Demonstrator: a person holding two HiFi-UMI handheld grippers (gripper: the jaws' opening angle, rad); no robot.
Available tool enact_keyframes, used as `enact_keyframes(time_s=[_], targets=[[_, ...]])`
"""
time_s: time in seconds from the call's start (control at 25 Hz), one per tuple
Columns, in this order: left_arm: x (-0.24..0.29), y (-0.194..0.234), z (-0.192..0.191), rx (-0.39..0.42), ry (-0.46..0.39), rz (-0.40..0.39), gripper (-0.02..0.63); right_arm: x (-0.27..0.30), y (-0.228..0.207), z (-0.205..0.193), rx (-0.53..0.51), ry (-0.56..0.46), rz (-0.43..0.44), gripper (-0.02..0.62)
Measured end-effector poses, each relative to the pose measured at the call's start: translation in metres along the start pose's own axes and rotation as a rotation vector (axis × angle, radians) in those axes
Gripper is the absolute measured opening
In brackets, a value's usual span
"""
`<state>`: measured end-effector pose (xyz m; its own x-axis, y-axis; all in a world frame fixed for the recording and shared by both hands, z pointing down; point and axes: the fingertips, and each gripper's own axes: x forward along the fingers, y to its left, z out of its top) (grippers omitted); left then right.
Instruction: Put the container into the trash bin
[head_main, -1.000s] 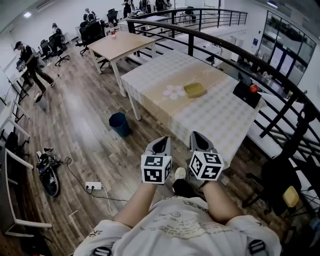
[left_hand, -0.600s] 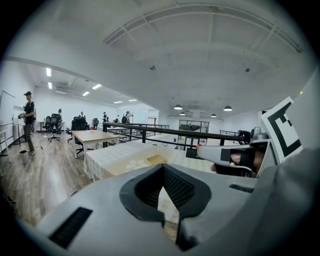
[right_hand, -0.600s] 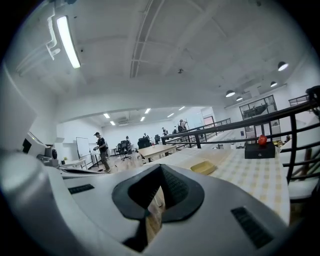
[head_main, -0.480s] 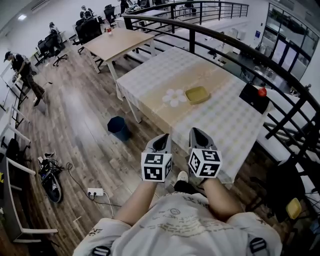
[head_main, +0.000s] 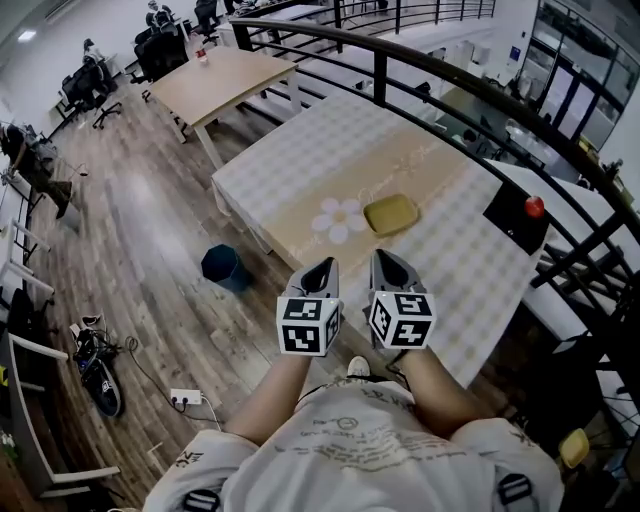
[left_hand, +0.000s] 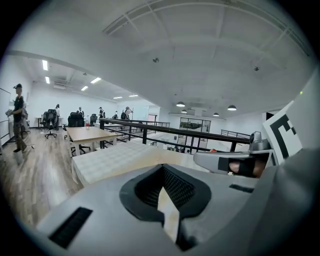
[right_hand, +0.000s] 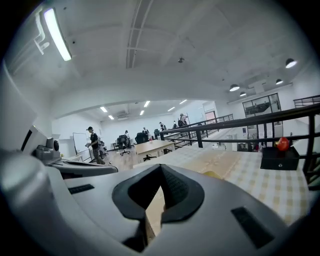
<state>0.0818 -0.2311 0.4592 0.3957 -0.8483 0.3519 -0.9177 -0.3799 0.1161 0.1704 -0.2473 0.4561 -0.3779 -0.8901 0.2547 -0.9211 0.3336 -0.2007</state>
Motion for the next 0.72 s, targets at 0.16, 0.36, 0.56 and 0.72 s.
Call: enact_keyframes(time_s=[0.16, 0.36, 0.56, 0.72], targets=[[0.034, 0.012, 0.008, -0.016, 0.014, 0.001, 0.005, 0.037, -0.016, 0.005, -0.007, 0.029, 0.002, 0.003], [0.059, 0.027, 0.003, -0.025, 0.052, -0.007, 0.005, 0.068, -0.025, -0.004, -0.007, 0.074, -0.002, 0.003], [0.077, 0.043, 0.005, -0.018, 0.068, -0.026, 0.005, 0.1, -0.032, -0.018, -0.033, 0.12, -0.028, 0.003], [0.088, 0.056, 0.004, -0.016, 0.079, -0.031, 0.005, 0.135, -0.047, -0.042, -0.108, 0.201, -0.05, 0.003]])
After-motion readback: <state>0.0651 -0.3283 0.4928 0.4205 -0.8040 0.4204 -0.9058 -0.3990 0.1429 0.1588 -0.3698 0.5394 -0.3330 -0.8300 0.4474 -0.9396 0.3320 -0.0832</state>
